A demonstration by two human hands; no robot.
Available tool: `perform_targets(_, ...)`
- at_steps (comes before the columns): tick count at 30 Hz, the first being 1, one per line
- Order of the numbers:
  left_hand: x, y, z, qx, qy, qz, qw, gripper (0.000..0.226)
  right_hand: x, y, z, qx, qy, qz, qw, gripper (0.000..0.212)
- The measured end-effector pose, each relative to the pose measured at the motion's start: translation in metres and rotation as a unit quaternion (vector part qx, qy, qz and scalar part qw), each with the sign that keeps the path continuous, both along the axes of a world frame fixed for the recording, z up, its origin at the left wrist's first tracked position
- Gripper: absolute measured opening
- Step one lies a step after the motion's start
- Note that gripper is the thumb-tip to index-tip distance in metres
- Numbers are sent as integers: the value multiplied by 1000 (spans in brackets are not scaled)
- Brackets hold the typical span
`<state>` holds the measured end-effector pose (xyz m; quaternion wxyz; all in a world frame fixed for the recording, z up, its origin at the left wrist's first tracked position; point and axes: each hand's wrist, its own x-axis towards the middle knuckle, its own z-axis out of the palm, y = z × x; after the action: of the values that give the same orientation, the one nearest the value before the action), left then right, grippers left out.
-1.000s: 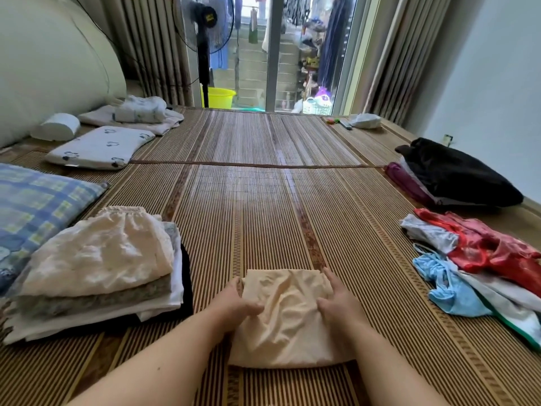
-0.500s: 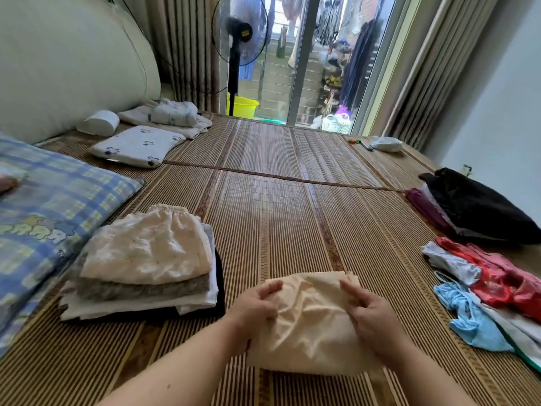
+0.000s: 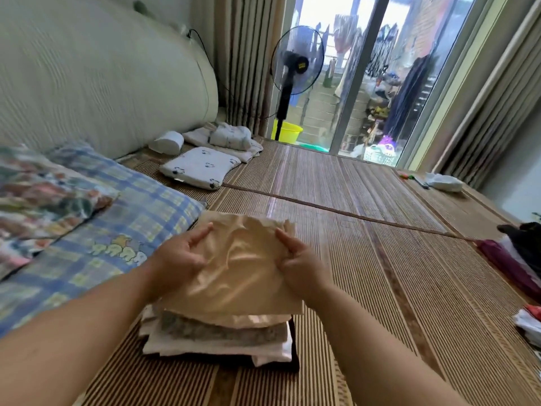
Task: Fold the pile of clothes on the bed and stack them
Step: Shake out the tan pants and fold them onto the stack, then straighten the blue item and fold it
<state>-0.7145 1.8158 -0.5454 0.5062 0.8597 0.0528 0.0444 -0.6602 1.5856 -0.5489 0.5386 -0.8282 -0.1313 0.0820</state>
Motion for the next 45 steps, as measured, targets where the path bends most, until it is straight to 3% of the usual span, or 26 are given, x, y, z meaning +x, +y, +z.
perform_targets(4,19,7,-41,188,141,31,972,81,16,31,-34,-114,57,-23,992,43)
perform_targets(5,24,5,-49,228,129,48,964,77,21,34,-41,-192,23,-35,981,47)
perform_targets(7,32,-2,-58,273,40,25,961,70,28,40,-52,-360,-121,-3,925,56)
perform_targets(8,37,-5,-62,295,15,-14,955,72,30,46,-54,-387,-174,38,905,59)
perform_targets(10,47,-10,-69,354,34,-85,931,82,37,57,-61,-409,-197,94,886,68)
perform_targets(14,57,-15,-76,386,132,-116,905,93,48,53,-74,-458,-139,111,871,80)
perform_targets(17,61,-19,-73,386,175,-111,899,94,56,48,-73,-468,-76,102,875,89)
perform_targets(21,58,-35,-59,383,183,-77,902,98,47,37,-62,-476,-69,89,872,90)
perform_targets(26,31,-87,-53,374,47,-120,919,88,3,-25,-54,-397,-125,14,909,87)
perform_targets(32,-9,-236,-49,335,-58,-224,913,83,-69,-174,-42,-361,-123,-83,920,84)
perform_targets(36,-29,-340,-49,357,-55,-307,881,83,-111,-294,-39,-390,-92,-155,903,78)
perform_targets(40,-37,-440,-51,408,-71,-404,816,87,-147,-417,-47,-404,-32,-252,879,71)
perform_targets(45,-29,-540,-59,452,-98,-454,762,86,-169,-525,-77,-396,16,-336,855,69)
